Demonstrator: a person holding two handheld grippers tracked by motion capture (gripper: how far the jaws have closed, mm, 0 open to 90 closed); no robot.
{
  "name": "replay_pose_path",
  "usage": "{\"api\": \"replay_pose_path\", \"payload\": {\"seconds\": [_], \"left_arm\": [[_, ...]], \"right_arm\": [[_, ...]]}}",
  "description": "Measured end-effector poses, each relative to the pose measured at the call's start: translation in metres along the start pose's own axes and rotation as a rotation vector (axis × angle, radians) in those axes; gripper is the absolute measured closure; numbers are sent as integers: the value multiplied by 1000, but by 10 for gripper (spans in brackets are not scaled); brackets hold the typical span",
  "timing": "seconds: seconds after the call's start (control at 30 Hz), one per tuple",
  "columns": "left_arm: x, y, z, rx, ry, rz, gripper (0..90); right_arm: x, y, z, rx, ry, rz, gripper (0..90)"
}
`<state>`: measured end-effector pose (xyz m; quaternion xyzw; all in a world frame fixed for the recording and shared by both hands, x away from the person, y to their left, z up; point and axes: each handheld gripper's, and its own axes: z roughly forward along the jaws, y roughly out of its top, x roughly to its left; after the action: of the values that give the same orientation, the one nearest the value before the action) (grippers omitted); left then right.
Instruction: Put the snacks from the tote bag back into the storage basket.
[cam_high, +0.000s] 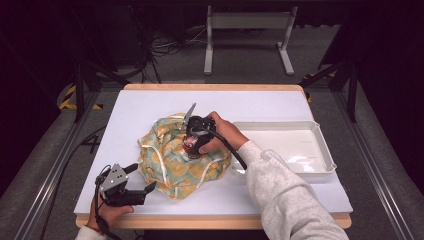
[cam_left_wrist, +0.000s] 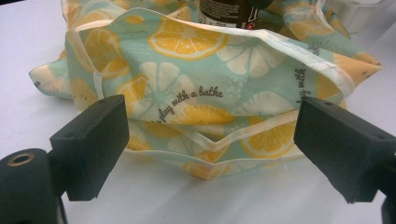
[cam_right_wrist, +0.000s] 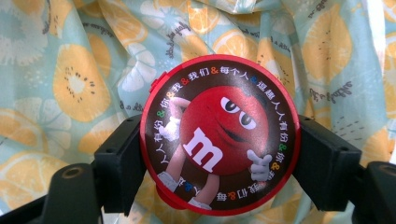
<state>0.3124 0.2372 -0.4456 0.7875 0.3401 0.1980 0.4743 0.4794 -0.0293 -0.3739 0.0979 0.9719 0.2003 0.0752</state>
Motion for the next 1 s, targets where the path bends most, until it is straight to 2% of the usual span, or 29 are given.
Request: {"api": "replay_pose_path", "payload": {"seconds": [0.23,0.5,1.0], "left_arm": [[-1,0,1,0,0,2,109],[-1,0,0,3,4,4,109],[-1,0,0,-2,2,-3,109]], "right_arm": [[3,-3,-7,5,-15,-8,261],[6,-4,-14,22,-13,-39,261],[10,-2,-22,24,-14,-60,261]]}}
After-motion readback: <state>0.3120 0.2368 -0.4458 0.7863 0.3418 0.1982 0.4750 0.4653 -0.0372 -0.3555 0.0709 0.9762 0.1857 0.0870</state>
